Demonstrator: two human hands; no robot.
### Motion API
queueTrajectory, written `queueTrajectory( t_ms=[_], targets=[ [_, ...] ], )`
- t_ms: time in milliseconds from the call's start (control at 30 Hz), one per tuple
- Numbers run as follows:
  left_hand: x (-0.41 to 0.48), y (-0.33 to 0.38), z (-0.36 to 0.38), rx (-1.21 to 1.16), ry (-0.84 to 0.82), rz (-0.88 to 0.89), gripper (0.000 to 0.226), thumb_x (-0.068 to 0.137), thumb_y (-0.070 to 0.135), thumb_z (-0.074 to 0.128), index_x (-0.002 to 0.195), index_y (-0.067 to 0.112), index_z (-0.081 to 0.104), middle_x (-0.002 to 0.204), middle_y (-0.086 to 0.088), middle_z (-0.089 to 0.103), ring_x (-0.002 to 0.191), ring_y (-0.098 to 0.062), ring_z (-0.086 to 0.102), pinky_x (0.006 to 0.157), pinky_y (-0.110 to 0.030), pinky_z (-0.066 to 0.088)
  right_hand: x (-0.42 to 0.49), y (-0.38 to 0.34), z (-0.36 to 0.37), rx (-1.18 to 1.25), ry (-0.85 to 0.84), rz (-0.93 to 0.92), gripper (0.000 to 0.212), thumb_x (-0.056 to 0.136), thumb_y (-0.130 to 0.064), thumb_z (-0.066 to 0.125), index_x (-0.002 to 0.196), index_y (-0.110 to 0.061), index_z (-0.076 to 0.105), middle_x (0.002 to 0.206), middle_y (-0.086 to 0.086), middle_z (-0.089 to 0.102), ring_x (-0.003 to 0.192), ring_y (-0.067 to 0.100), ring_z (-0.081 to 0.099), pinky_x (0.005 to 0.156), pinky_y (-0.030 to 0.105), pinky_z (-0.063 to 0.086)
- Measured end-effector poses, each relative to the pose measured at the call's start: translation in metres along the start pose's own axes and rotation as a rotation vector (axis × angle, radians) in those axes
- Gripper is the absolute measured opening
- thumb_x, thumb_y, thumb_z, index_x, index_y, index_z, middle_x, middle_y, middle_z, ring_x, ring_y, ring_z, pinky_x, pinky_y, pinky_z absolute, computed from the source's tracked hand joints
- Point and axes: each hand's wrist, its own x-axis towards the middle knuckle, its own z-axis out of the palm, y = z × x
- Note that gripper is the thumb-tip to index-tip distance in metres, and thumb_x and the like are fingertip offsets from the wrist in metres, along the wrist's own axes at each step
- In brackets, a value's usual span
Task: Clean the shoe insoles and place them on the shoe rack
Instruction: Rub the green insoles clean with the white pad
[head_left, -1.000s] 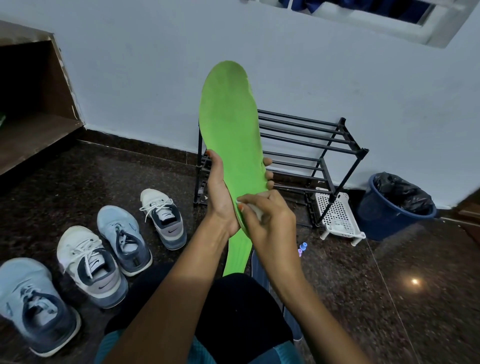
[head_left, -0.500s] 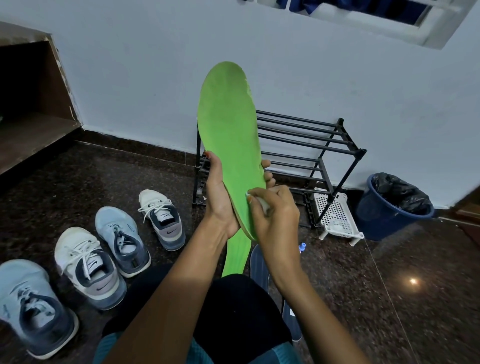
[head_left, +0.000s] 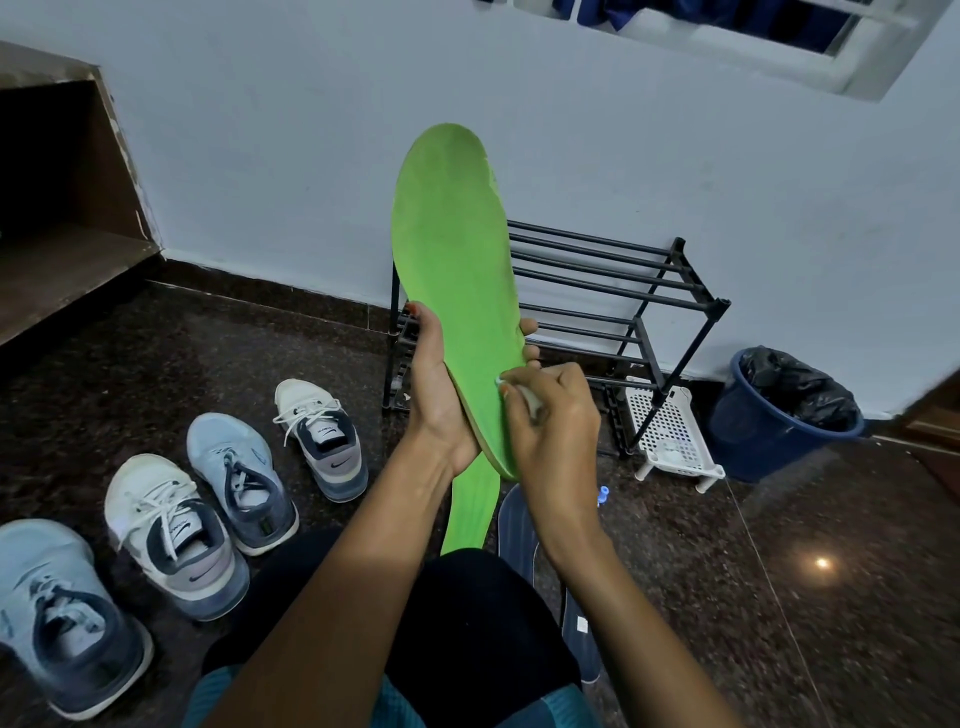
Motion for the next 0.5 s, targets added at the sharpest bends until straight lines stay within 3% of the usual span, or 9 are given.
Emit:
queueTrajectory(
  t_ms=[233,300,500],
  targets=[
    [0.001,0.002,0.0,-0.043,-0.001,-0.002,0.09,0.09,0.07,0.012,0.086,0.003,0.071,0.083,-0.013,0.064,0.066,-0.021,0.058,0.061,-0.03,0.05,-0.019,-0.011,-0.003,0.217,-0.145,0.045,0.014,0.082,0.003,0.062,0.093,-0.001,0.07,0.079,-0.007,0.047,0.079,-0.01,0.049,0.065,0.002,0.034],
    [0.001,0.002,0.001,-0.046,-0.006,0.003,0.09,0.09,0.07,0.012,0.083,0.004,0.073,0.083,-0.013,0.065,0.067,-0.021,0.058,0.061,-0.03,0.051,-0.02,-0.012,-0.004,0.221,-0.149,0.032,0.013,0.082,0.002,0.063,0.092,-0.002,0.071,0.078,-0.007,0.048,0.079,-0.01,0.048,0.064,0.002,0.034],
    [0.001,-0.001,0.0,-0.024,-0.017,-0.013,0.084,0.091,0.068,0.008,0.104,0.005,0.062,0.086,-0.01,0.069,0.07,-0.019,0.061,0.066,-0.03,0.054,0.0,-0.002,-0.004,0.034,0.006,0.009,0.012,0.081,0.003,0.063,0.091,-0.001,0.07,0.081,-0.001,0.046,0.073,0.002,0.046,0.068,0.001,0.033]
  ],
)
